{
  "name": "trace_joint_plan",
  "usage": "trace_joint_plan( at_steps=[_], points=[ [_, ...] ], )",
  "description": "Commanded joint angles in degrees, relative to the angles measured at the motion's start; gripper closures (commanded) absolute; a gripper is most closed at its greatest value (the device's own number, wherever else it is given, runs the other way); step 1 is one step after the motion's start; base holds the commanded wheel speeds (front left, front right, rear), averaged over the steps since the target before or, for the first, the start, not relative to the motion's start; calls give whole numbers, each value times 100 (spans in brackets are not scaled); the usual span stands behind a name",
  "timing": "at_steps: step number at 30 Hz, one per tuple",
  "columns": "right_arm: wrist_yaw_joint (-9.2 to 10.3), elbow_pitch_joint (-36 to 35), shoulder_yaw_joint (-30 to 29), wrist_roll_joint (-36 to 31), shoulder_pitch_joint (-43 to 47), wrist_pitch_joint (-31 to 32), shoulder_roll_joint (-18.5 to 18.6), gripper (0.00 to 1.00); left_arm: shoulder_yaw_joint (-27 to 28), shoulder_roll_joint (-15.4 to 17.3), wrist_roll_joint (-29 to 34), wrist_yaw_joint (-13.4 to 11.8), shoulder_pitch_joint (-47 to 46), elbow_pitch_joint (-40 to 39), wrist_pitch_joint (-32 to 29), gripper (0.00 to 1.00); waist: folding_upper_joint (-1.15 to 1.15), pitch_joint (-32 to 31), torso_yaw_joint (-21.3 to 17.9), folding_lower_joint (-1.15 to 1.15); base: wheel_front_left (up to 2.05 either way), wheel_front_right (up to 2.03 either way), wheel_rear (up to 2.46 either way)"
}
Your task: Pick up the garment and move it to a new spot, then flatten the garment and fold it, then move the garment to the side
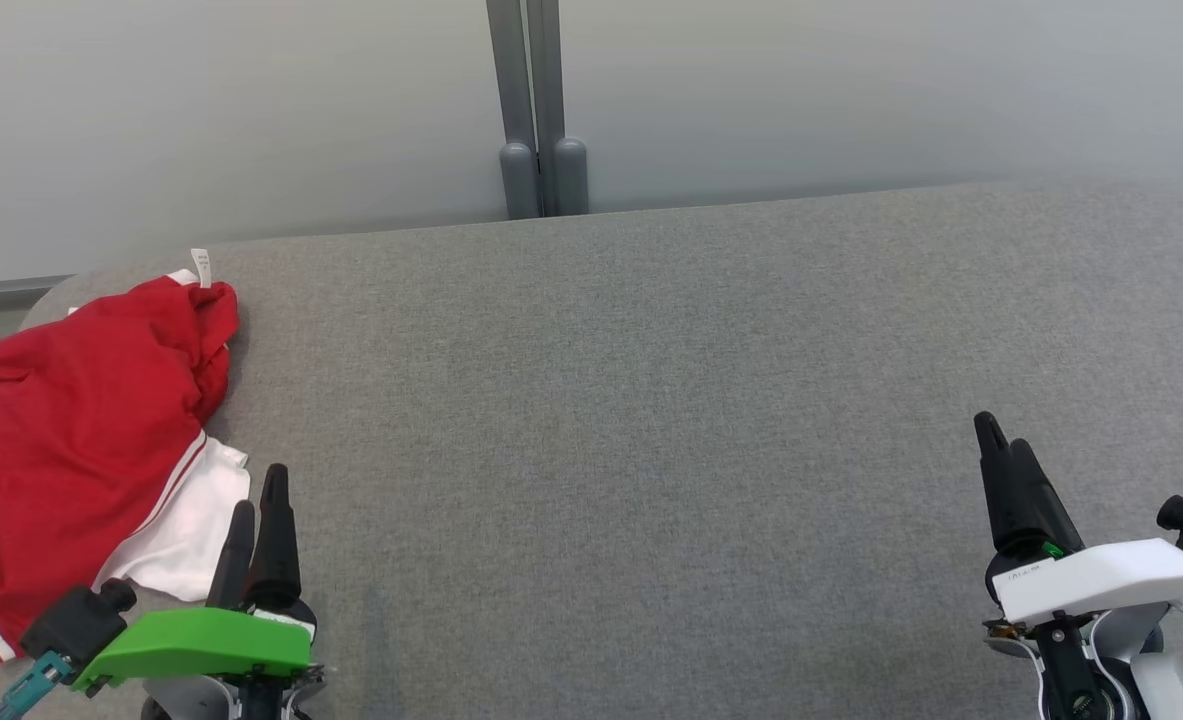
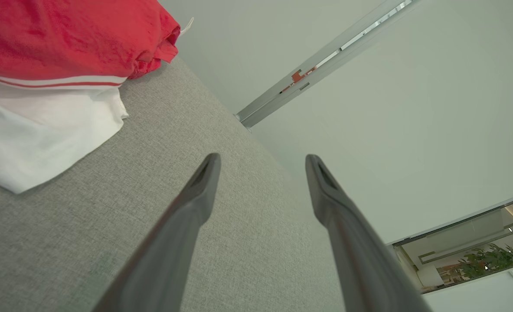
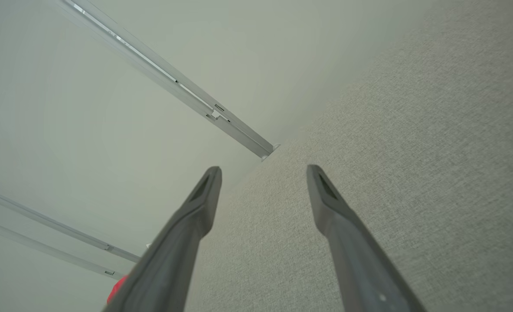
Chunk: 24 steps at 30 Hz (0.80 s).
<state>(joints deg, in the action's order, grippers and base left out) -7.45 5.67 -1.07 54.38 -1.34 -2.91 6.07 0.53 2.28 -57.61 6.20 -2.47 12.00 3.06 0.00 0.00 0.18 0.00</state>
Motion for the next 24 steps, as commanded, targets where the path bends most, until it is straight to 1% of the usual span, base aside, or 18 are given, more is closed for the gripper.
trace_joint_plan(
  at_steps=[1, 13, 24],
  points=[
    [-3, -128, 19, -251, 0, -76, 62, 0, -7, 42, 280, 10, -23, -107, 64, 0, 0, 1, -3, 0, 0, 0, 0],
    [-3, -197, 92, -1177, 53, -302, 127, 0, -112, 50, 1502, 58, 96, -146, 284, 0, 0, -21, -32, 0, 0, 0, 0],
    [-4, -136, 127, -1971, 136, -478, 130, 0, -130, 55, 2355, 72, 183, -203, 466, 0, 0, -12, -44, 0, 0, 0, 0]
  ],
)
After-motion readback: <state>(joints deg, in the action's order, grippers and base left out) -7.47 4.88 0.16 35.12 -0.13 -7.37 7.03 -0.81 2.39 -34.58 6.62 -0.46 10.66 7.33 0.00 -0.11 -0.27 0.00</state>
